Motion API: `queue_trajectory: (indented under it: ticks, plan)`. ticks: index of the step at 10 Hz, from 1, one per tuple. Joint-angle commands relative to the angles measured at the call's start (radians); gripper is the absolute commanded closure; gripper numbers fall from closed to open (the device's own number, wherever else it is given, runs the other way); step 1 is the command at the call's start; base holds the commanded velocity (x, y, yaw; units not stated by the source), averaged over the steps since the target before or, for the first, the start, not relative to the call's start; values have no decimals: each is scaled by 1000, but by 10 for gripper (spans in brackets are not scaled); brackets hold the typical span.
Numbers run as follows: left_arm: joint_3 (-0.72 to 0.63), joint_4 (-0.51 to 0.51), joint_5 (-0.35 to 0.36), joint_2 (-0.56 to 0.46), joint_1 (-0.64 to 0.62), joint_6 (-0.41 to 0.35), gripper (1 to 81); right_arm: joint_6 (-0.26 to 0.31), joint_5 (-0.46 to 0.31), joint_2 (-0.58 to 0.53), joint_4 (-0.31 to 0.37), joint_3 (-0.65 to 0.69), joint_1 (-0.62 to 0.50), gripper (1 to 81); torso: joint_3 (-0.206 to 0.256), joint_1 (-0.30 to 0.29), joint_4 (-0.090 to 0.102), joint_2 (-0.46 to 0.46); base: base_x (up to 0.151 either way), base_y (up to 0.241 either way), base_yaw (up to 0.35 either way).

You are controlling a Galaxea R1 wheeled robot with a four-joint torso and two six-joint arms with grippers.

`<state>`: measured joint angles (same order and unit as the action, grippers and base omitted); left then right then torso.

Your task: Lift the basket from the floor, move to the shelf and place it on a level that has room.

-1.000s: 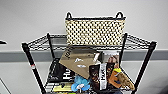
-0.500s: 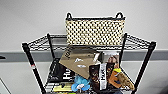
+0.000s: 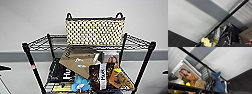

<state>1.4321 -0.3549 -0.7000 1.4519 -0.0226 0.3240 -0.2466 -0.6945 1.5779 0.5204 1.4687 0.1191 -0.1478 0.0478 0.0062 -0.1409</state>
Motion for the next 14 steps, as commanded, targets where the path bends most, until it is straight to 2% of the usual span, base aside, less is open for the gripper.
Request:
queue_trajectory:
  ticks: [1, 3, 5, 6, 8, 9, 11, 14]
  plan:
    - [-4, -6, 108, 22, 98, -48, 10, 52, 124, 64, 12, 42, 161, 10, 0, 0, 0, 0, 0, 0, 0]
    - [-4, -7, 122, 22, 161, -65, 10, 72, 199, 86, 13, 45, 286, 10, 0, 0, 0, 0, 0, 0, 0]
    - [-4, -6, 144, 32, 244, -72, 10, 75, 236, 121, 12, 53, 388, 10, 0, 0, 0, 0, 0, 0, 0]
    - [-7, -7, 204, 35, 310, -88, 10, 86, 257, 138, 12, 54, 429, 10, 0, 0, 0, 0, 0, 0, 0]
    - [-10, -4, 280, 67, 446, -95, 10, 89, 291, 190, 12, 65, 509, 10, 0, 0, 0, 0, 0, 0, 0]
    - [-10, -4, 321, 96, 523, -123, 10, 89, 309, 204, 10, 65, 543, 10, 0, 0, 0, 0, 0, 0, 0]
    - [-10, -1, 437, 156, 655, -140, 10, 110, 363, 228, 12, 56, 627, 10, 0, 0, 0, 0, 0, 0, 0]
    - [-7, 8, 513, 225, 776, -146, 10, 147, 446, 291, 10, 76, 761, 10, 0, 0, 0, 0, 0, 0, 0]
